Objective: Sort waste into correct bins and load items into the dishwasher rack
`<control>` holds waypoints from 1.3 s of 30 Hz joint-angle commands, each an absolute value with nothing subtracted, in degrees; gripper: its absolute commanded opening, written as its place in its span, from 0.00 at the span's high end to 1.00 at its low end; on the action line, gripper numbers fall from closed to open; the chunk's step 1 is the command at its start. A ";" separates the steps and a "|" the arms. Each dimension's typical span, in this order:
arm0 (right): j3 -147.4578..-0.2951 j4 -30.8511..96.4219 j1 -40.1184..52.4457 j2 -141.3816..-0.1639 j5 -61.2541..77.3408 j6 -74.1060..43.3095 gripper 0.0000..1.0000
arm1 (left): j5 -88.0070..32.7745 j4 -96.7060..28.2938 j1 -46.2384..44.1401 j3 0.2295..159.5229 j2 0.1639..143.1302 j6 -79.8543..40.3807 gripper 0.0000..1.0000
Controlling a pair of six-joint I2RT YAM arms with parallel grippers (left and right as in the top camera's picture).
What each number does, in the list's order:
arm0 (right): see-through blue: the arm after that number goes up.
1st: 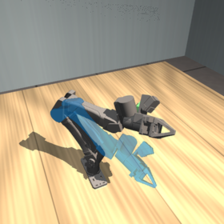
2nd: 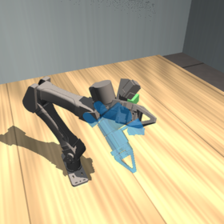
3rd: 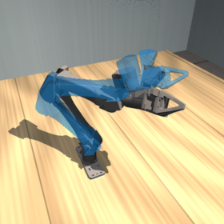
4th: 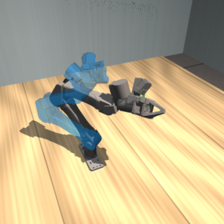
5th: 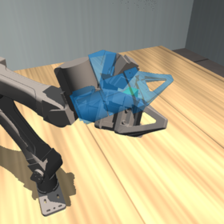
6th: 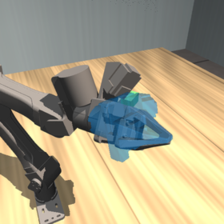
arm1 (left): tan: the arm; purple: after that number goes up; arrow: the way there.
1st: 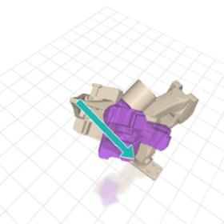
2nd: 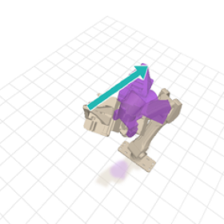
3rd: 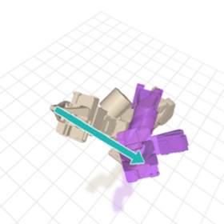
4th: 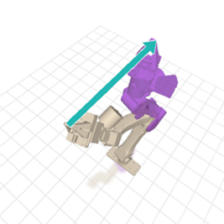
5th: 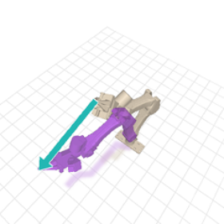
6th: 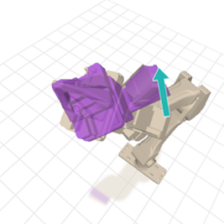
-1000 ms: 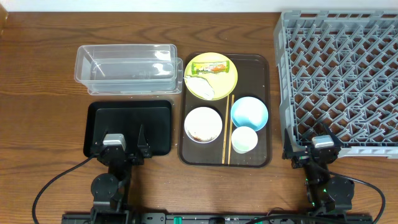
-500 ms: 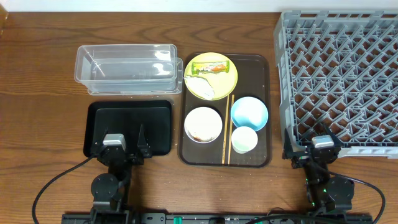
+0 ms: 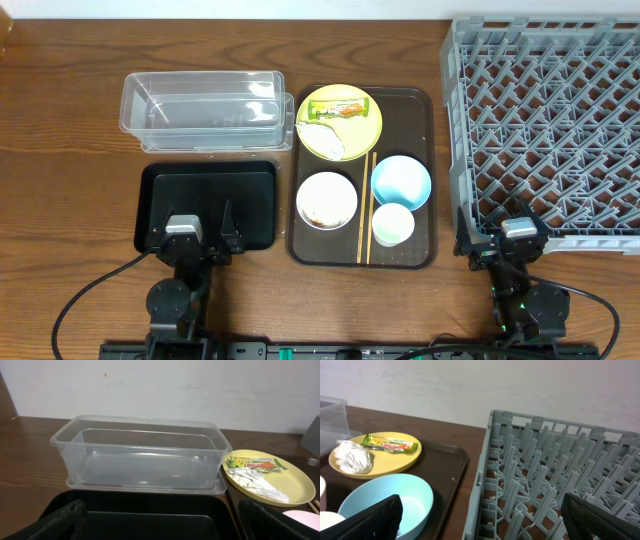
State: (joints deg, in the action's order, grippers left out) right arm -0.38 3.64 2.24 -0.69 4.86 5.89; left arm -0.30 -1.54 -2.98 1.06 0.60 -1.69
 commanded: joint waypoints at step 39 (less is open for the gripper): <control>-23.88 19.59 3.05 -22.24 -5.89 -1.74 0.01 | -1.10 -24.47 -2.63 31.11 38.20 -1.98 0.01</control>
